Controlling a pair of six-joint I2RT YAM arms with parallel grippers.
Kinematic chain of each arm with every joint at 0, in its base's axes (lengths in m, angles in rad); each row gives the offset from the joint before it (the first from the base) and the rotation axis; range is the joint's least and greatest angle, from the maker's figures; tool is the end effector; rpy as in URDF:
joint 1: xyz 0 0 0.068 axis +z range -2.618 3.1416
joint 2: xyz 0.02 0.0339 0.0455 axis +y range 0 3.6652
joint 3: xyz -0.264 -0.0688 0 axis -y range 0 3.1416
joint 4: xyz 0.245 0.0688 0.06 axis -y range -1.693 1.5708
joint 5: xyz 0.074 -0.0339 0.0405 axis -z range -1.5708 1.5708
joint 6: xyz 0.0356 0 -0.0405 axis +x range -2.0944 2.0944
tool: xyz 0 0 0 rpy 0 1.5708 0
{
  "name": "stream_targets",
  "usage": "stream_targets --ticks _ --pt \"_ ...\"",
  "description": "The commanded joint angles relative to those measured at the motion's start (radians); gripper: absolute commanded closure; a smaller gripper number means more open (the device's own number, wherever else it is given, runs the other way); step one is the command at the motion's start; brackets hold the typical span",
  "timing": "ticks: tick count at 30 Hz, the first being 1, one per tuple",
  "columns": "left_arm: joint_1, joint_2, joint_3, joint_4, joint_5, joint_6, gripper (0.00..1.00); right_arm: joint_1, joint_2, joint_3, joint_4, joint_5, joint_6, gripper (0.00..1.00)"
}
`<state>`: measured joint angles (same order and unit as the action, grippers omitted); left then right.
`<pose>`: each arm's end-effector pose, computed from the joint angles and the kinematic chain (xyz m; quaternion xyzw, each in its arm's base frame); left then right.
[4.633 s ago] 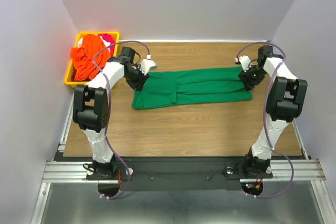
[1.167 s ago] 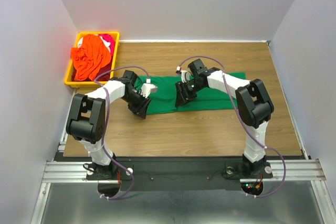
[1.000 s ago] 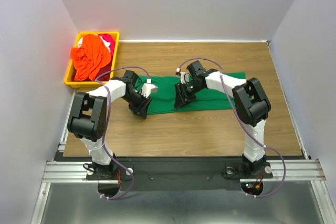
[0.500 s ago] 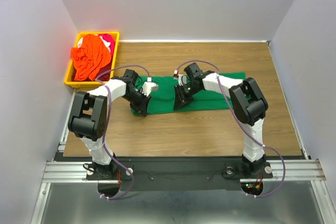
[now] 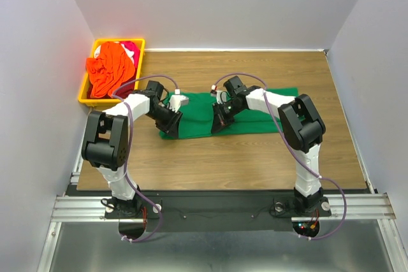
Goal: Fold and stack the t-shirts
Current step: Fold the tshirt
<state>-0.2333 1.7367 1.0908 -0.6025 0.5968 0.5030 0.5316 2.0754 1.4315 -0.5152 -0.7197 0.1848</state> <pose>0.3146 -0.0953 0.1762 0.3836 0.8632 -0.2669 0.1910 0.3501 0.2331 0.1532 -0.2290 0.8900 0.3899 0.0583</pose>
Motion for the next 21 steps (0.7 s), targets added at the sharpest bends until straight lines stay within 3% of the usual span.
stream_targets --ticks 1,5,11,21 --pt "0.002 0.010 0.046 -0.013 0.047 -0.011 0.58 0.005 -0.018 0.047 0.029 -0.041 0.002 0.99" --pt "0.002 0.023 0.057 -0.017 0.055 -0.014 0.79 0.005 -0.024 0.047 0.029 -0.049 0.004 0.99" --pt "0.003 0.006 0.050 -0.019 0.058 -0.007 1.00 0.005 -0.028 0.055 0.027 -0.057 0.007 0.99" --pt "0.048 -0.040 0.158 -0.065 0.096 -0.007 1.00 -0.054 -0.025 0.167 0.026 -0.061 0.016 1.00"
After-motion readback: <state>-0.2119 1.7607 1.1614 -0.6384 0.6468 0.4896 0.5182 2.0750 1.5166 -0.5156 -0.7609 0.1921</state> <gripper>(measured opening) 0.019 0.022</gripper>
